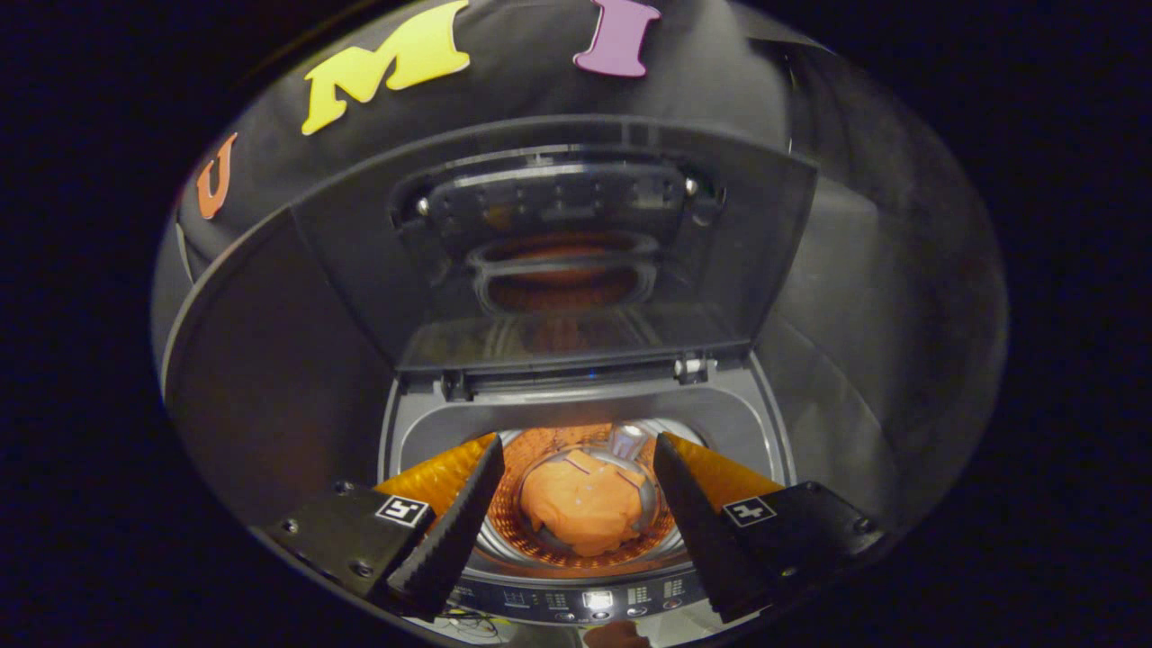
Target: Put the clothes into the washing machine and then close the washing machine lid.
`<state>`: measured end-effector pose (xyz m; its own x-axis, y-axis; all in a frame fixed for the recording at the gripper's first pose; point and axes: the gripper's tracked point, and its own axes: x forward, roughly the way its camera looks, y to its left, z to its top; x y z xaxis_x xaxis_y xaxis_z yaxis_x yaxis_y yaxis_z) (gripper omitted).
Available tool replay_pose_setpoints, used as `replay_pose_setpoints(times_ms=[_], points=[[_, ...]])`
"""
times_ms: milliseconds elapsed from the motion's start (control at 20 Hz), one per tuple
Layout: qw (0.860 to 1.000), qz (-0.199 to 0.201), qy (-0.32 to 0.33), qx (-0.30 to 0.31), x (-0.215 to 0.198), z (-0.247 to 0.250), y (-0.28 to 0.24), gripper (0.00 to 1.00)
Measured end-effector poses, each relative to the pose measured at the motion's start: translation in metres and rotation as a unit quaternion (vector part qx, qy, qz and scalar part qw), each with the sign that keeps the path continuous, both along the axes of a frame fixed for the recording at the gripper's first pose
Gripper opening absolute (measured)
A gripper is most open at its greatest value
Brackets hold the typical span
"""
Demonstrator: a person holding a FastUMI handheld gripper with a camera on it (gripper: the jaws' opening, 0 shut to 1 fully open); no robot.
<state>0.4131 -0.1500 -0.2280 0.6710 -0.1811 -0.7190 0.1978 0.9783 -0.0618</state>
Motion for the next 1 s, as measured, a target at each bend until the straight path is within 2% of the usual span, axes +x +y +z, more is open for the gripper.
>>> replay_pose_setpoints(times_ms=[350, 550, 700, 850, 1000], points=[[0.996, 0.020, -0.081, 0.008, 0.010, 0.126, 0.008, 1.00], [0.992, 0.031, -0.124, 0.010, 0.056, 0.190, 0.017, 1.00], [0.994, 0.051, -0.095, 0.016, 0.096, 0.177, 0.026, 1.00], [0.995, 0.054, -0.087, -0.002, 0.136, 0.165, 0.034, 1.00], [0.994, 0.077, -0.080, -0.019, 0.167, 0.142, 0.049, 1.00]])
